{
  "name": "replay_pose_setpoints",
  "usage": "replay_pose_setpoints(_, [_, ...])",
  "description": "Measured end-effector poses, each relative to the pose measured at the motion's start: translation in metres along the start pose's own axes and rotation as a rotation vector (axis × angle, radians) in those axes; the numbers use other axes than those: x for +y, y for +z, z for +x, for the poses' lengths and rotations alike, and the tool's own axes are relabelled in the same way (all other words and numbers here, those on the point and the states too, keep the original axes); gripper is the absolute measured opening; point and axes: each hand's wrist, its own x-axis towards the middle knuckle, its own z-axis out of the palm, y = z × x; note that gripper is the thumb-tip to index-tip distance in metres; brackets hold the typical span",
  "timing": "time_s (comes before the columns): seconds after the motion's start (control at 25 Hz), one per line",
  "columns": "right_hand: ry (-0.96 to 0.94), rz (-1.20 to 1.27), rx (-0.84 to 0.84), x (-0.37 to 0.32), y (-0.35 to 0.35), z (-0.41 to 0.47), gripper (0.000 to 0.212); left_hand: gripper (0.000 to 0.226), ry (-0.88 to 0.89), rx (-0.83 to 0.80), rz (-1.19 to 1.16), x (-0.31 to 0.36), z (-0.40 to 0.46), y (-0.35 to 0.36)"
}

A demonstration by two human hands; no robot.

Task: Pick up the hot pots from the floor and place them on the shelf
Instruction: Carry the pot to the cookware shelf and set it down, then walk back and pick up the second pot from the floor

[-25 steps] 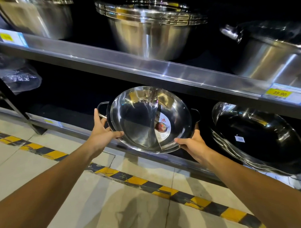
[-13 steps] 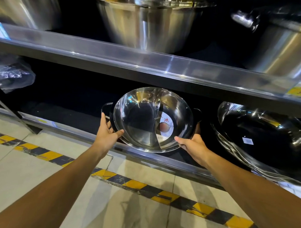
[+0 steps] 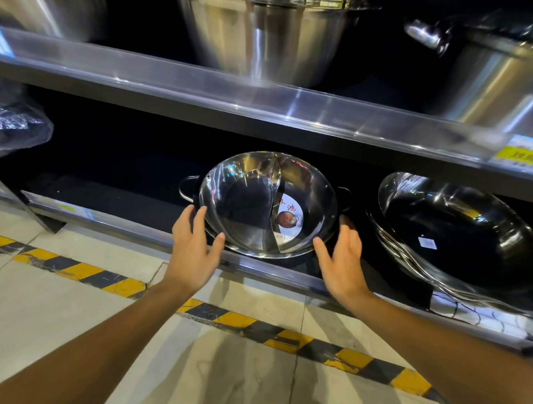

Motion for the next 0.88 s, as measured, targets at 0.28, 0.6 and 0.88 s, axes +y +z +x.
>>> replay_pose_setpoints(0.28, [-0.567, -0.727, -0.405, 0.012, 0.000, -0.020, 0.069, 0.078, 0.236, -0.299, 0.491, -0.022, -0.042, 0.010])
replay_pose_setpoints(0.6, [-0.352, -0.746, -0.380, 0.028, -0.018, 0.013, 0.068, 0.073, 0.257, -0.353, 0.518, -0.003, -0.017, 0.039])
replay_pose_setpoints(0.88, [-0.543, -0.392, -0.345, -0.025, -0.031, -0.028, 0.063, 0.078, 0.126, -0.376, 0.458, 0.008, -0.065, -0.023])
